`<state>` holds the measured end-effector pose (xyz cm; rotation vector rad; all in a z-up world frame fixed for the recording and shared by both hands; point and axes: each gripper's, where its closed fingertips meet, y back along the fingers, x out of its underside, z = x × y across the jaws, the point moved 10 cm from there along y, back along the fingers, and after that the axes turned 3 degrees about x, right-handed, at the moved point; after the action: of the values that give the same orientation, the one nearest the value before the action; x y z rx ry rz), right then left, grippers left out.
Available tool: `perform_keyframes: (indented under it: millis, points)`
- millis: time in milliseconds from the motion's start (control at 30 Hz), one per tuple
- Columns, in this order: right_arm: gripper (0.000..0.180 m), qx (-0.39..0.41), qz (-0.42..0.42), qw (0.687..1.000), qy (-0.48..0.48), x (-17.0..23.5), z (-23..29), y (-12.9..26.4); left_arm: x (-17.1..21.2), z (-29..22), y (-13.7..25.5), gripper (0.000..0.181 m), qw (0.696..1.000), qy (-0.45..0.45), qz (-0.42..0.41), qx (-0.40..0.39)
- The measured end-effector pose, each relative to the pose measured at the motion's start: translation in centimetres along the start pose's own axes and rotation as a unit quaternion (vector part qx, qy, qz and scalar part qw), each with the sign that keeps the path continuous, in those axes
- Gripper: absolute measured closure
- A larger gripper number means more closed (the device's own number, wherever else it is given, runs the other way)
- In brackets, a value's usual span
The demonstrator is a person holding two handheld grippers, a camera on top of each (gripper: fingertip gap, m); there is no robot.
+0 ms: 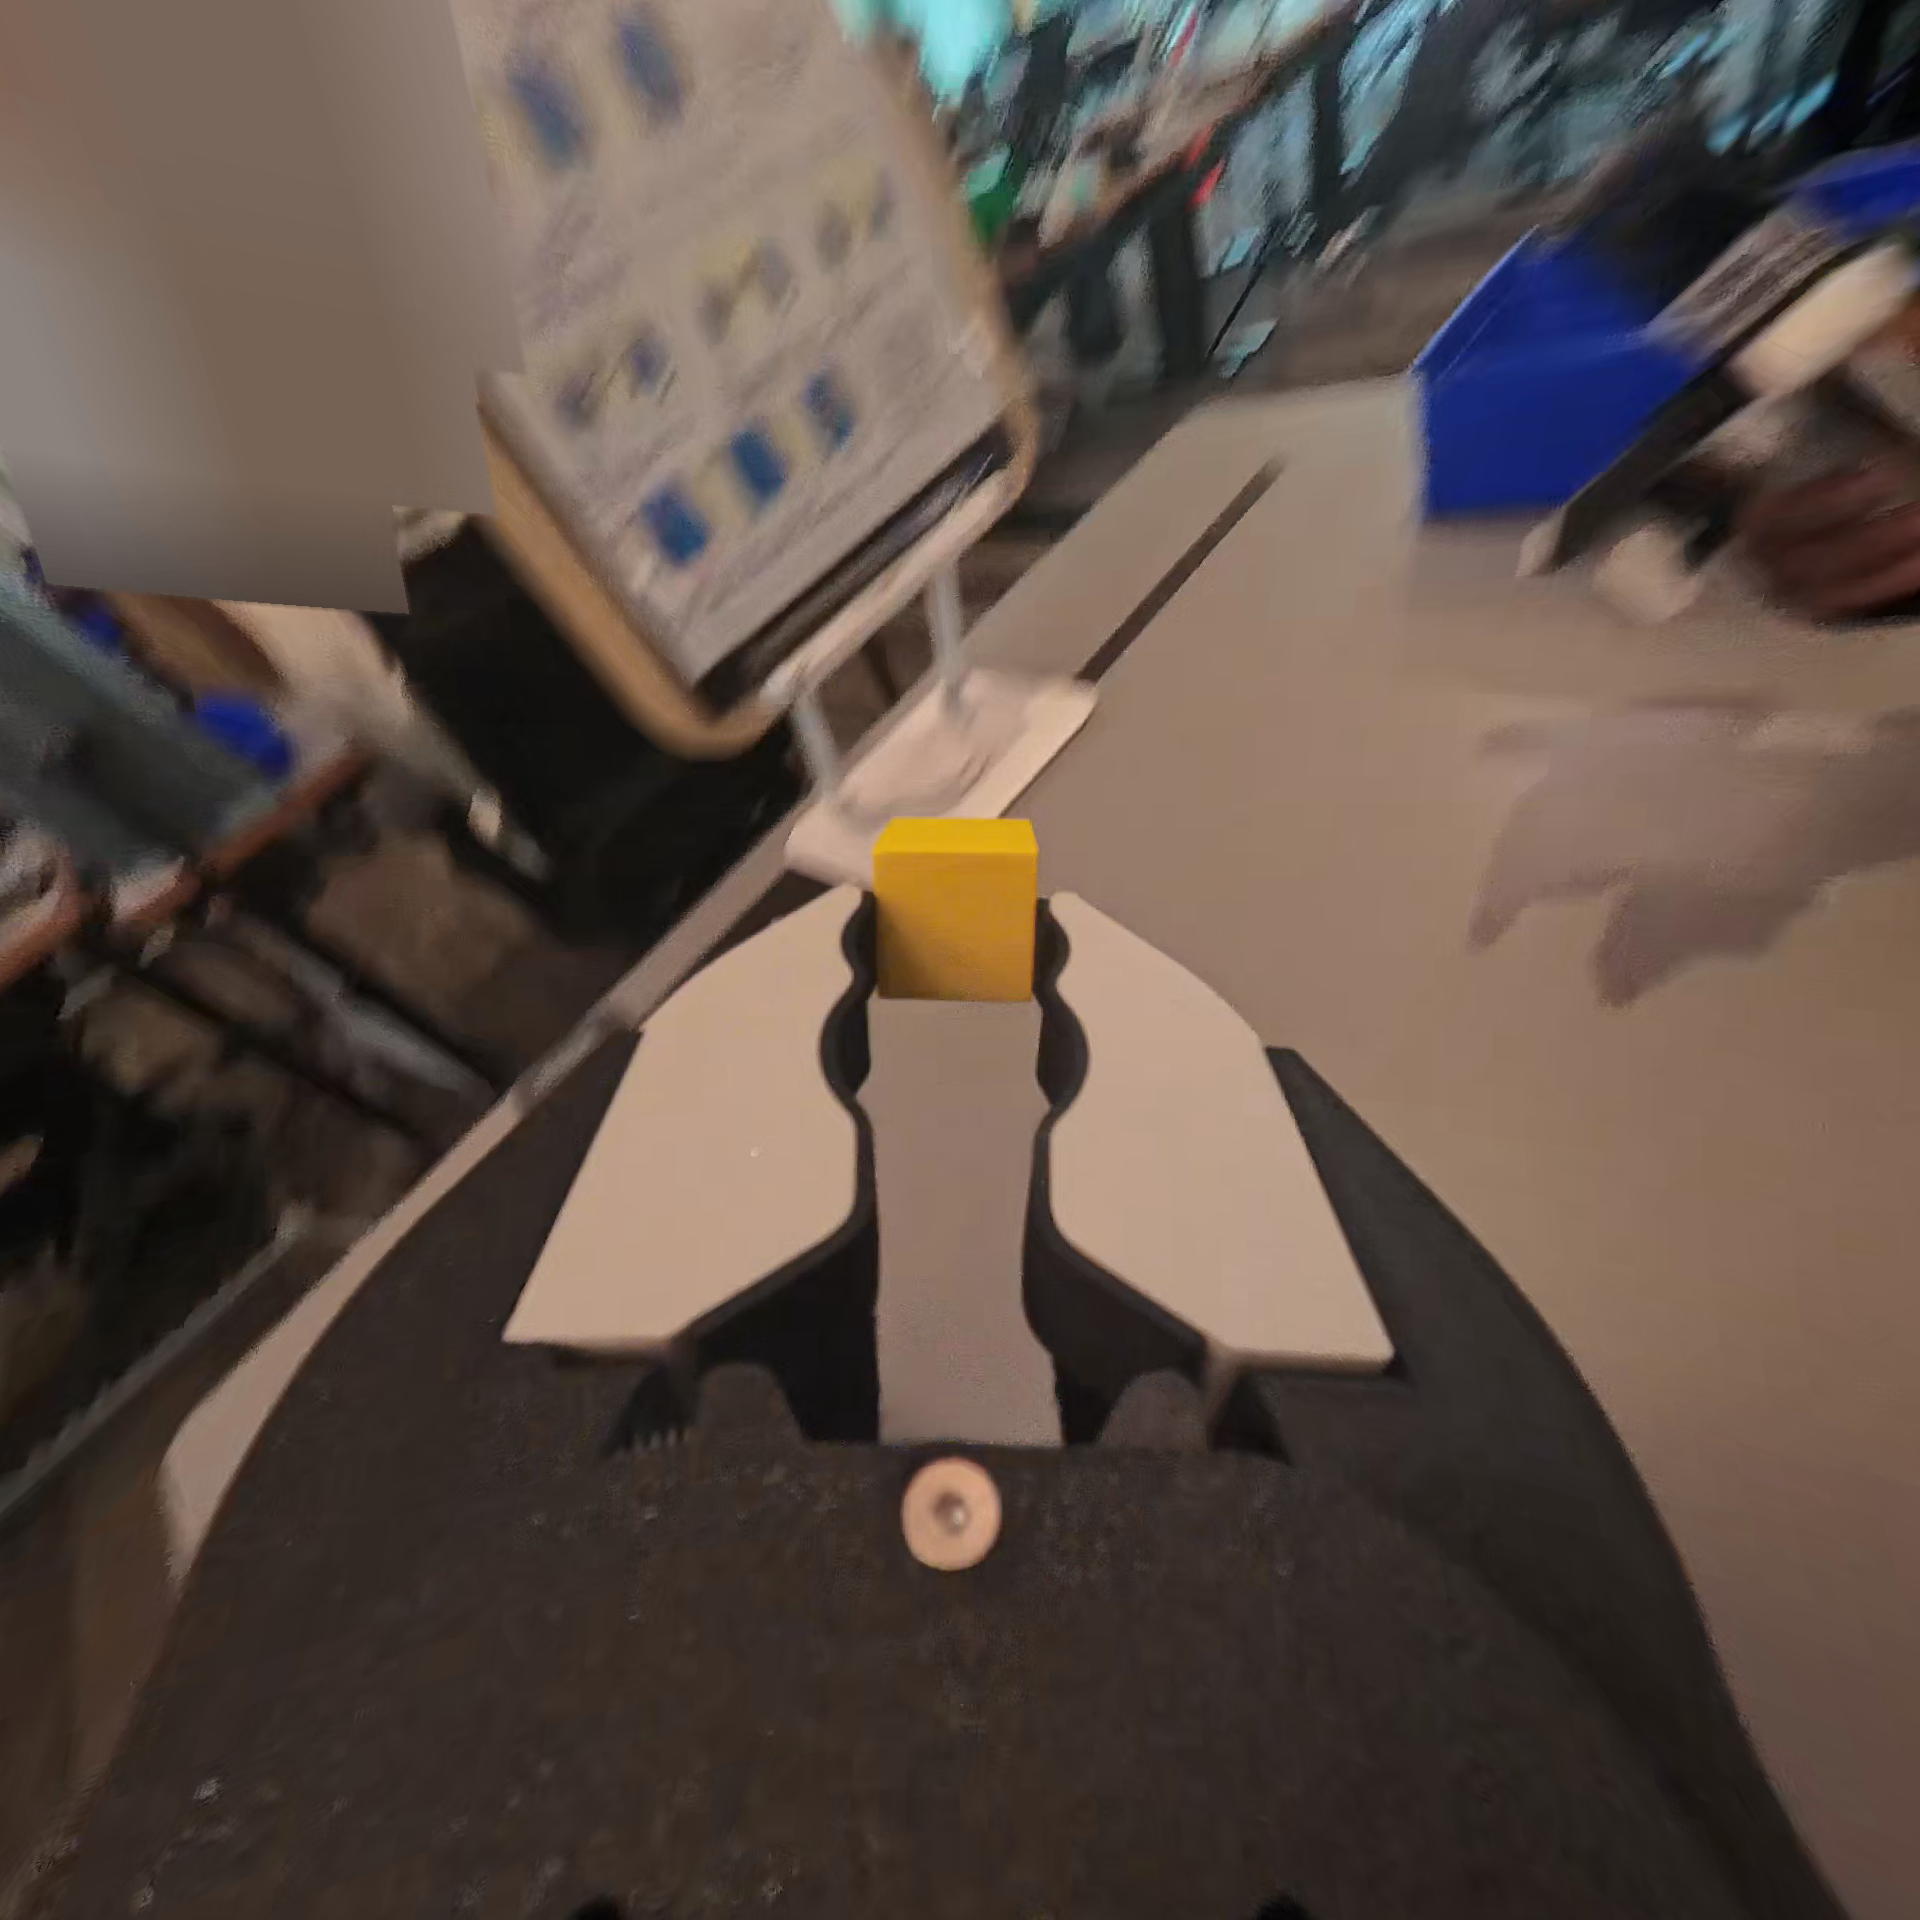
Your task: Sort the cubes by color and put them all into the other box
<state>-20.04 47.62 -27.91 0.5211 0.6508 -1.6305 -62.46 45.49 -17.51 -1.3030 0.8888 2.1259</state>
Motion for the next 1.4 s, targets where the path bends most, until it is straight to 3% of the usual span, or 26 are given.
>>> perform_keyframes:
  millis: [100,167,400,467,567,733,767,900,1067,1133,1267,1333,1400]
  points:
    - [0.116,-0.159,-0.014,0.973,-0.164,-1.0,-0.3,-2.7,-3.0,-6.4,-4.1,0.153,0.991,-0.018,-0.117,0.068]
    - [0.116,-0.202,0.011,0.954,-0.221,-0.9,-0.2,-4.5,-3.5,-9.7,-6.9,0.153,0.983,-0.022,-0.152,0.100]
    - [0.127,-0.189,0.071,0.949,-0.244,0.3,1.0,-5.1,-4.0,-16.0,-12.8,0.153,0.969,-0.033,-0.186,0.161]
    - [0.131,-0.189,0.079,0.950,-0.236,0.4,1.5,-4.6,-4.1,-17.1,-13.8,0.153,0.968,-0.043,-0.178,0.174]
    - [0.151,-0.176,0.092,0.954,-0.225,0.7,1.8,-3.5,-4.6,-18.4,-14.8,0.153,0.966,-0.060,-0.178,0.176]
    - [0.152,-0.145,0.077,0.968,-0.187,0.6,2.2,-0.6,-5.2,-20.0,-16.6,0.152,0.967,-0.060,-0.170,0.178]
    - [0.152,-0.135,0.072,0.972,-0.177,0.6,2.3,0.3,-5.2,-20.4,-16.9,0.145,0.967,-0.048,-0.175,0.178]
    - [0.152,-0.044,0.059,0.993,-0.091,-0.1,3.4,5.8,-4.4,-21.3,-18.9,0.119,0.963,0.037,-0.198,0.180]
    - [0.151,0.155,0.057,0.986,0.026,-3.3,5.4,16.1,-3.8,-23.4,-21.8,0.109,0.951,0.110,-0.218,0.191]
    - [0.151,0.268,0.064,0.958,0.076,-5.2,5.9,20.7,-3.7,-24.4,-22.5,0.109,0.950,0.108,-0.216,0.198]
    - [0.151,0.474,0.102,0.866,0.125,-9.0,5.1,29.3,-3.7,-25.9,-23.0,0.117,0.956,0.074,-0.203,0.197]
    - [0.151,0.525,0.138,0.834,0.102,-10.2,3.7,32.1,-3.8,-26.4,-23.3,0.121,0.956,0.074,-0.207,0.197]
    - [0.151,0.531,0.182,0.826,0.051,-10.6,1.9,33.4,-4.2,-26.8,-23.8,0.123,0.952,0.085,-0.211,0.203]
